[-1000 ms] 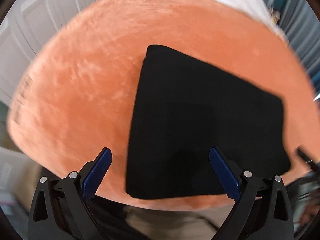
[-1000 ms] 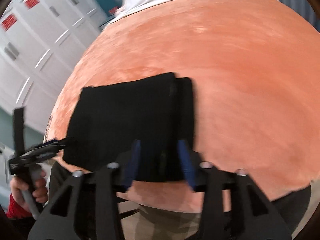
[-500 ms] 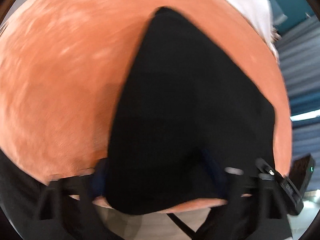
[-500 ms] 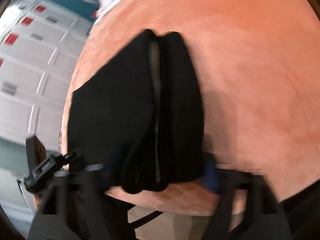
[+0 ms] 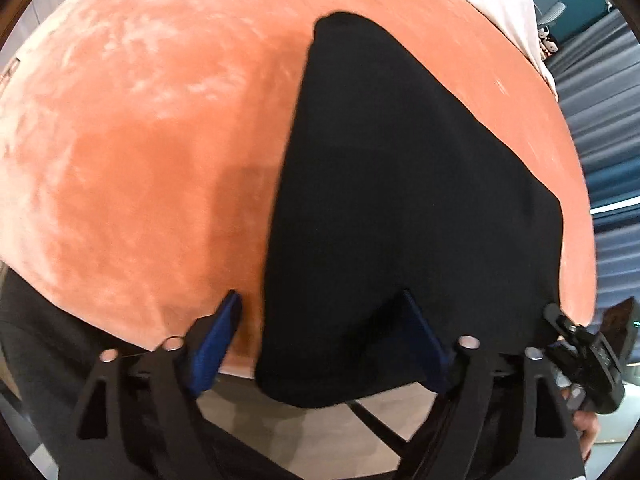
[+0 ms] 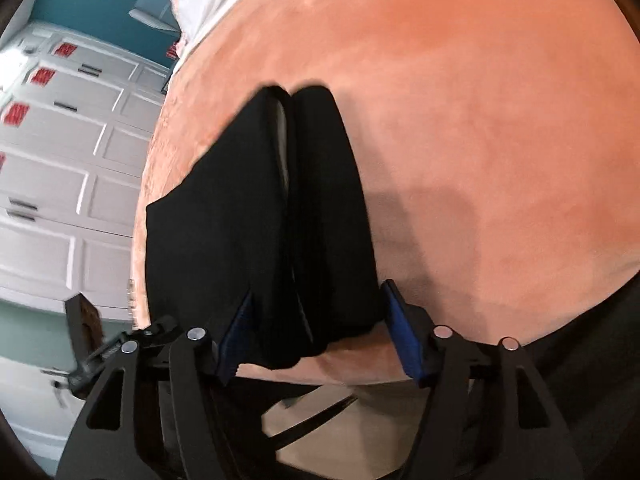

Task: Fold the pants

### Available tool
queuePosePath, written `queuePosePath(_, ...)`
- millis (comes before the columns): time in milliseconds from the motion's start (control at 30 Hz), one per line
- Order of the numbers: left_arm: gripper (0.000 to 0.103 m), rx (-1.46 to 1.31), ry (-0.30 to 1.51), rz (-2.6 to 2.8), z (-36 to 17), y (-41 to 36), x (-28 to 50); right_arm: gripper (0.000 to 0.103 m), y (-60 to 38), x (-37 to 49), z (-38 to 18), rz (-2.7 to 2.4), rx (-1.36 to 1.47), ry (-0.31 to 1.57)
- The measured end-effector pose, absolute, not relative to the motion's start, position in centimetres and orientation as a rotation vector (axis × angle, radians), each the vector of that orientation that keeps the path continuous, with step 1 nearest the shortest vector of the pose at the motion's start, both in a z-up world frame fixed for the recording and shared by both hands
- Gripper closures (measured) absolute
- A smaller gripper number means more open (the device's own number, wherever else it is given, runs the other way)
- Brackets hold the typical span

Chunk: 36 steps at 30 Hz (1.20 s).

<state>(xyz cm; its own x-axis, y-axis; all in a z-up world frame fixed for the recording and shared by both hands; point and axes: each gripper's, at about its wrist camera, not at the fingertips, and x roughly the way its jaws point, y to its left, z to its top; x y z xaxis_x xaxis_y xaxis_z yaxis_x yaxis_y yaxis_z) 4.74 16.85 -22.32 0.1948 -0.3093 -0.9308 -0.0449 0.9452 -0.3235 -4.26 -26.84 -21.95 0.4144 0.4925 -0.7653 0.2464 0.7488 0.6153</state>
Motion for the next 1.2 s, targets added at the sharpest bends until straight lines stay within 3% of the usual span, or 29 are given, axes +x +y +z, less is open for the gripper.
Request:
queuePosePath(67, 0.02, -0.315, 1.386, -0.191, -22.9, 16.6, 4.8, 0.03, -26.5, -3.9, -22.0, 0.202, 0.695, 1.185)
queuePosePath(467, 0.011, -0.16, 1.357, -0.147, -22.7, 12.0, 5.7, 0.027, -24.7, -3.1, -23.4, 0.181, 0.725, 1.182)
queuePosePath(533, 0.022, -0.112, 1.332, -0.163, -22.4, 10.8, 5.7, 0.038, -24.5, -3.1, -23.3, 0.182, 0.73, 1.168)
queuePosePath(600, 0.026, -0.069, 1.319, -0.165, -22.0, 9.9, 5.6, 0.047, -24.5, -3.2, -23.2, 0.19, 0.749, 1.161)
queuePosePath(967, 0.051, -0.047, 1.318, -0.147, -21.3, 9.2, 4.9, 0.052, -23.5, -3.3, -22.8, 0.179, 0.767, 1.159)
queuePosePath(1033, 0.066, -0.058, 1.32, -0.144, -20.1, 8.3, 5.7, 0.055, -23.4, -3.4, -22.6, 0.178, 0.772, 1.16)
queuePosePath(1100, 0.073, -0.08, 1.308, -0.165, -19.1, 8.5, 5.9, 0.064, -23.3, -3.5, -21.7, 0.187, 0.778, 1.143)
queuePosePath(1200, 0.076, -0.149, 1.243, -0.219, -15.2, 8.9, 6.4, 0.068, -22.6, -3.3, -17.7, 0.239, 0.74, 1.069)
